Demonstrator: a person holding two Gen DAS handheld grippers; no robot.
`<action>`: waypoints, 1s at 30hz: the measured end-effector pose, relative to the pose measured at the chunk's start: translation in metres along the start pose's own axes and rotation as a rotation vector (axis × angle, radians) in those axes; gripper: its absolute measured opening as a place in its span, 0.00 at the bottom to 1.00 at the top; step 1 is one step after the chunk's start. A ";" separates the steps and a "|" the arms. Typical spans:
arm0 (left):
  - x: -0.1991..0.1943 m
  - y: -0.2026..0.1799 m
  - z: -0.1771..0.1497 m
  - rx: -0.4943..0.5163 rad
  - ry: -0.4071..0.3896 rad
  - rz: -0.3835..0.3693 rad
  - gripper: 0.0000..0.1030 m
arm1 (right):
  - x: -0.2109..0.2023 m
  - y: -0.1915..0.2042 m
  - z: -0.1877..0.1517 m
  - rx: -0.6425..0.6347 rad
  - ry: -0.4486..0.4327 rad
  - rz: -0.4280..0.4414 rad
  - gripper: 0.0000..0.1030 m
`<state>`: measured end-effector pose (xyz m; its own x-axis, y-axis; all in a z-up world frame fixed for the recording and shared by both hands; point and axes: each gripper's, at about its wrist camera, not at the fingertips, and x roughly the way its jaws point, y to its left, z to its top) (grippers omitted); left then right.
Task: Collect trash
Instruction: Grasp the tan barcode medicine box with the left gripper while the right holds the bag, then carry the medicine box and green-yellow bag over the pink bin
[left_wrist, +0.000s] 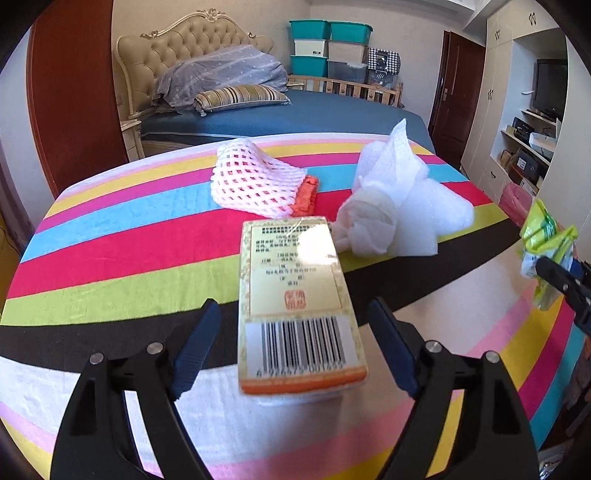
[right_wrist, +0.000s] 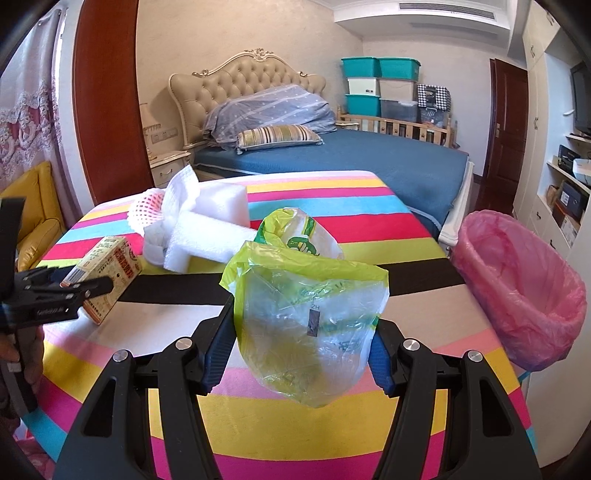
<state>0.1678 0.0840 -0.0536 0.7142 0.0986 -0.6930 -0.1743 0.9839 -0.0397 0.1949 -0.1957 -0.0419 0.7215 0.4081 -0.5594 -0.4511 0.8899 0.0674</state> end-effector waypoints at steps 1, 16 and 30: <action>0.002 0.000 0.002 -0.003 -0.002 0.001 0.77 | 0.001 0.001 -0.001 -0.003 0.002 0.001 0.58; -0.047 -0.032 -0.001 0.079 -0.181 -0.069 0.47 | -0.013 0.004 -0.011 -0.012 -0.017 0.025 0.58; -0.052 -0.112 0.003 0.242 -0.200 -0.165 0.47 | -0.034 -0.019 -0.014 0.026 -0.067 0.013 0.58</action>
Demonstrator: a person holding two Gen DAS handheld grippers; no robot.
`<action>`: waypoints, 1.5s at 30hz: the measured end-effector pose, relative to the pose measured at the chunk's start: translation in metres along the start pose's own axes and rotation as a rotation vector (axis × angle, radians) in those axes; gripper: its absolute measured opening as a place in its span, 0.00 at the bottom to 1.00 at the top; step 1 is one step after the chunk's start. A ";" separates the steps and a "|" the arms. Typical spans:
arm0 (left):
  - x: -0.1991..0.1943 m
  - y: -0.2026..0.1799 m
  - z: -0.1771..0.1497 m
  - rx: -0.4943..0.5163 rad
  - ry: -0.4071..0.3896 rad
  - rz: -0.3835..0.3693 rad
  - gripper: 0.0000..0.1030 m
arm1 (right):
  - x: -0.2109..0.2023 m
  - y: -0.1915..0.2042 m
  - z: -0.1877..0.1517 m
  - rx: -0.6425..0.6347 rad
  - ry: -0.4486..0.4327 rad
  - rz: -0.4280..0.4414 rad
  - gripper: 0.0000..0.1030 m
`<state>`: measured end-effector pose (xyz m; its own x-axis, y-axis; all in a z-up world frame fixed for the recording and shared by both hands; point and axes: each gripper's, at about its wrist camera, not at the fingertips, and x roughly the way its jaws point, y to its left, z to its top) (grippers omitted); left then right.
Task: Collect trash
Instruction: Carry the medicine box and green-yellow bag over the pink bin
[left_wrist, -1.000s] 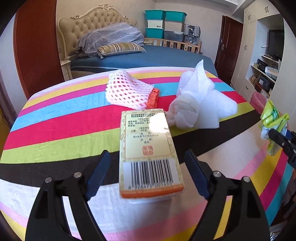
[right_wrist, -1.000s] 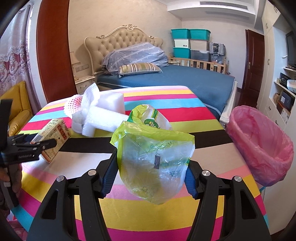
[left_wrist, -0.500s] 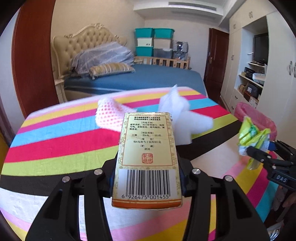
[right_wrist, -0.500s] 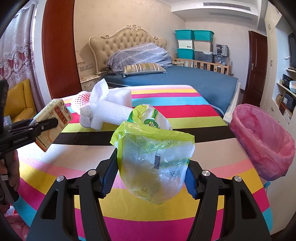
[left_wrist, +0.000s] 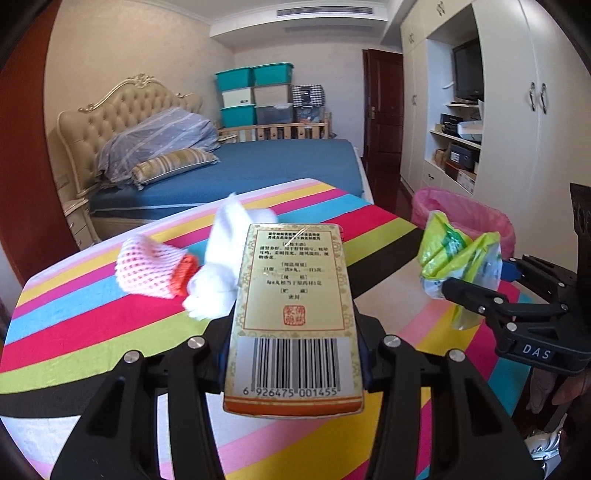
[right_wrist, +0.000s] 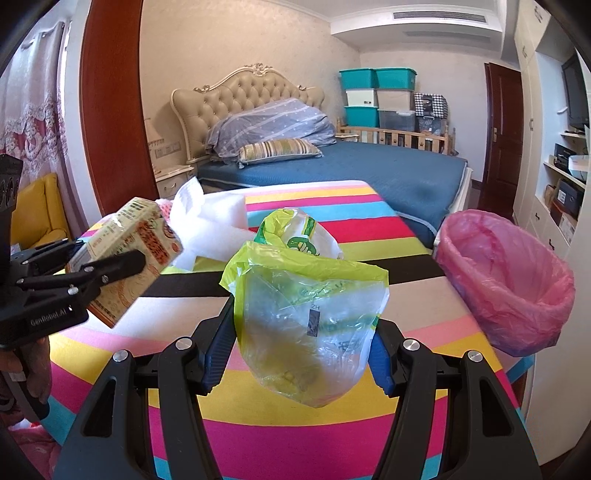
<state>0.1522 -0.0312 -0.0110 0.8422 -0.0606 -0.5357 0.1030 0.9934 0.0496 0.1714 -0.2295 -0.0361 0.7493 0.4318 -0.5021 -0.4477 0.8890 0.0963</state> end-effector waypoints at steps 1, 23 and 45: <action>0.001 -0.005 0.003 0.009 -0.002 -0.008 0.47 | -0.002 -0.003 0.000 0.005 -0.005 -0.002 0.58; 0.058 -0.127 0.075 0.165 -0.029 -0.202 0.47 | -0.037 -0.108 0.014 0.118 -0.102 -0.177 0.58; 0.177 -0.224 0.156 0.092 0.074 -0.377 0.47 | 0.000 -0.254 0.037 0.189 -0.078 -0.377 0.58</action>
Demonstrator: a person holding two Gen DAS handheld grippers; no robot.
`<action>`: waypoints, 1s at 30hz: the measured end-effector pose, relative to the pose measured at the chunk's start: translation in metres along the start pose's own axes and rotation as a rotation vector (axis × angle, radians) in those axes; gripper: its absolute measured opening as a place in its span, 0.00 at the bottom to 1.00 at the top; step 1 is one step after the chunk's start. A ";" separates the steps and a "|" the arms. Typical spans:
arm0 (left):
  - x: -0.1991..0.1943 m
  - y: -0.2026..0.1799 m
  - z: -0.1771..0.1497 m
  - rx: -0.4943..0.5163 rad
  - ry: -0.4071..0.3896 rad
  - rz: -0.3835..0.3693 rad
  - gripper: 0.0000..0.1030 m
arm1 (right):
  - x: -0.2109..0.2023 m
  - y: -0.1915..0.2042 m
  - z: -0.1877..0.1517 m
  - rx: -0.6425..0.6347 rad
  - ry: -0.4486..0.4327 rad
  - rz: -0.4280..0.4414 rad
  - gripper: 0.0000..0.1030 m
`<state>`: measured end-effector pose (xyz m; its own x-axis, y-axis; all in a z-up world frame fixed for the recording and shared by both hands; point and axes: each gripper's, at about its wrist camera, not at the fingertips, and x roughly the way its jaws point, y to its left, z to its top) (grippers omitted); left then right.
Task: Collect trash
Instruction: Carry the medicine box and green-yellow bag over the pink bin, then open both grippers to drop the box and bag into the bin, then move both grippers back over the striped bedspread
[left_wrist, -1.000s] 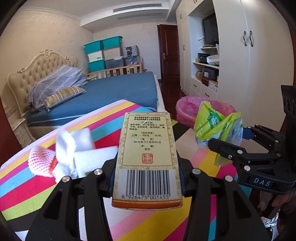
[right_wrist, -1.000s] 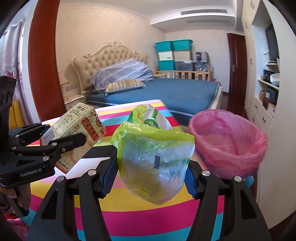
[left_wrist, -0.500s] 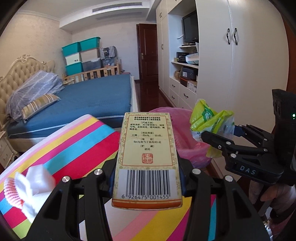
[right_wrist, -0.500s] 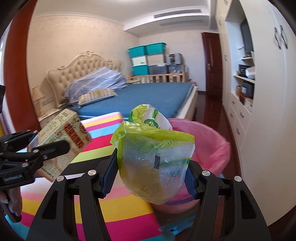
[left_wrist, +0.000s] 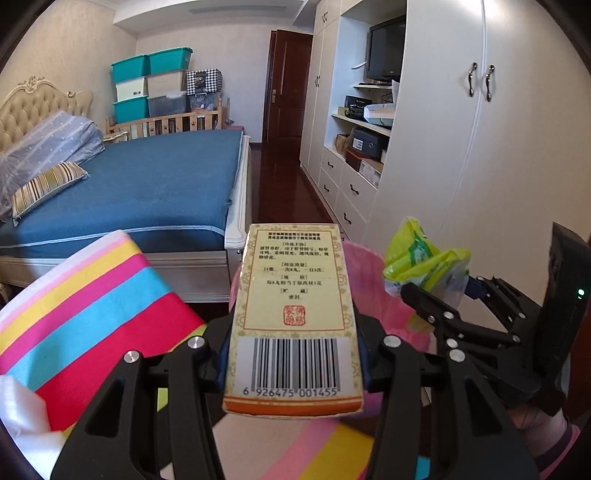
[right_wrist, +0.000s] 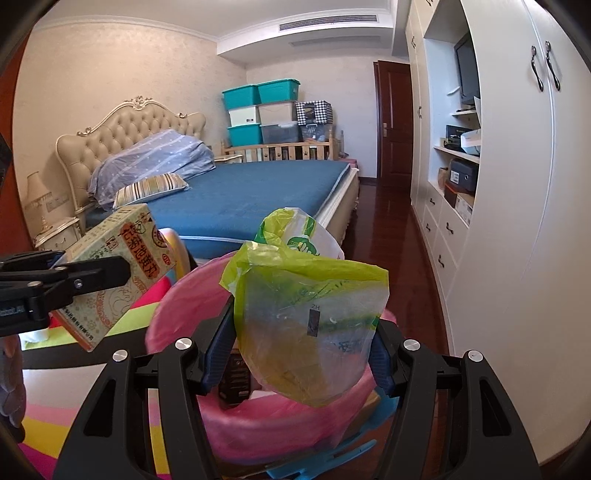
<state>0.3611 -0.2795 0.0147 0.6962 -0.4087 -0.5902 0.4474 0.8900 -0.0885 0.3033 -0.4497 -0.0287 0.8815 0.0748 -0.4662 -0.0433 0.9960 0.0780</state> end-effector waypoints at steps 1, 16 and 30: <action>0.006 -0.002 0.002 0.000 0.000 -0.003 0.47 | 0.001 -0.003 0.001 0.001 0.000 0.001 0.59; -0.005 0.035 -0.012 -0.035 -0.087 0.114 0.95 | -0.011 -0.020 -0.006 0.030 -0.052 0.019 0.80; -0.104 0.075 -0.099 0.088 -0.083 0.225 0.95 | -0.046 0.058 -0.017 0.003 -0.022 0.115 0.82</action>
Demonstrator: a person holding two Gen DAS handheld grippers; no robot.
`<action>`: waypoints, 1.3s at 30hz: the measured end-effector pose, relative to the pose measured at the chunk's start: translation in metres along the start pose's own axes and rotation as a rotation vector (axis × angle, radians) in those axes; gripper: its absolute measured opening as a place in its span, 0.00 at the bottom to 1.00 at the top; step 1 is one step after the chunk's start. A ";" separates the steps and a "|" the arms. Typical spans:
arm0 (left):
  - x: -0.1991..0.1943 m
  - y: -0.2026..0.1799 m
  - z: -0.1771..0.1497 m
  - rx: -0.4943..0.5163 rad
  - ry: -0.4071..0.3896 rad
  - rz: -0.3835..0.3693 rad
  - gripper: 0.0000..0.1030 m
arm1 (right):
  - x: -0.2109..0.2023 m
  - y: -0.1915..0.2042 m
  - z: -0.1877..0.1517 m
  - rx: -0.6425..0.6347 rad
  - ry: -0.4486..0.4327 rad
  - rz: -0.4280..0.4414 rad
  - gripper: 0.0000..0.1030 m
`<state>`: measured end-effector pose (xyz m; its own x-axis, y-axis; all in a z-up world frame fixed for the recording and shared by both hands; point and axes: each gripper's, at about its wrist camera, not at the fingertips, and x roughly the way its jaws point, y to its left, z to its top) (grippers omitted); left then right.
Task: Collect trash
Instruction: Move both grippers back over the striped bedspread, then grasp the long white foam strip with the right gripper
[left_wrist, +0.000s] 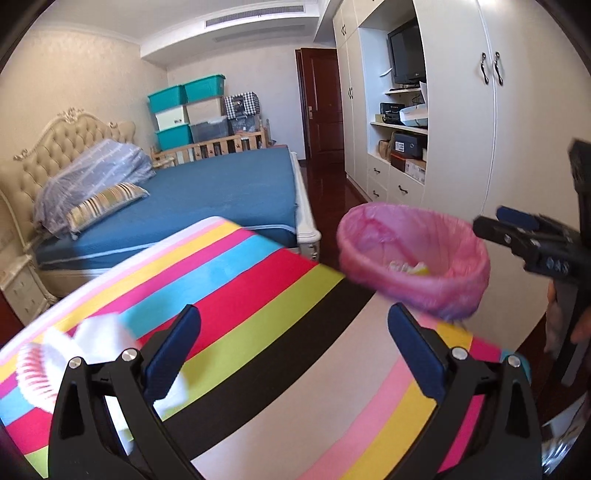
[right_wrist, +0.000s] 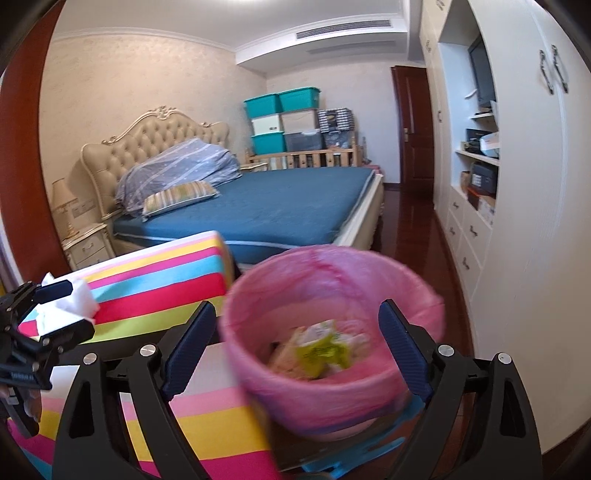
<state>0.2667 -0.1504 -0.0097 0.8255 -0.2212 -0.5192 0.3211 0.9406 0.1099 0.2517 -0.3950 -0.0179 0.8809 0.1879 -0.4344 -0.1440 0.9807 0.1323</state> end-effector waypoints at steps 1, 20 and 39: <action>-0.009 0.006 -0.007 0.010 -0.003 0.017 0.95 | 0.002 0.006 0.000 -0.001 0.007 0.007 0.82; -0.125 0.195 -0.110 -0.255 0.015 0.337 0.95 | 0.035 0.187 -0.036 -0.173 0.164 0.198 0.82; -0.124 0.219 -0.123 -0.345 0.017 0.344 0.95 | 0.046 0.278 -0.047 -0.361 0.192 0.186 0.82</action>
<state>0.1780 0.1151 -0.0254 0.8482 0.1190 -0.5161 -0.1438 0.9896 -0.0081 0.2305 -0.1110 -0.0430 0.7301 0.3365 -0.5947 -0.4703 0.8788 -0.0801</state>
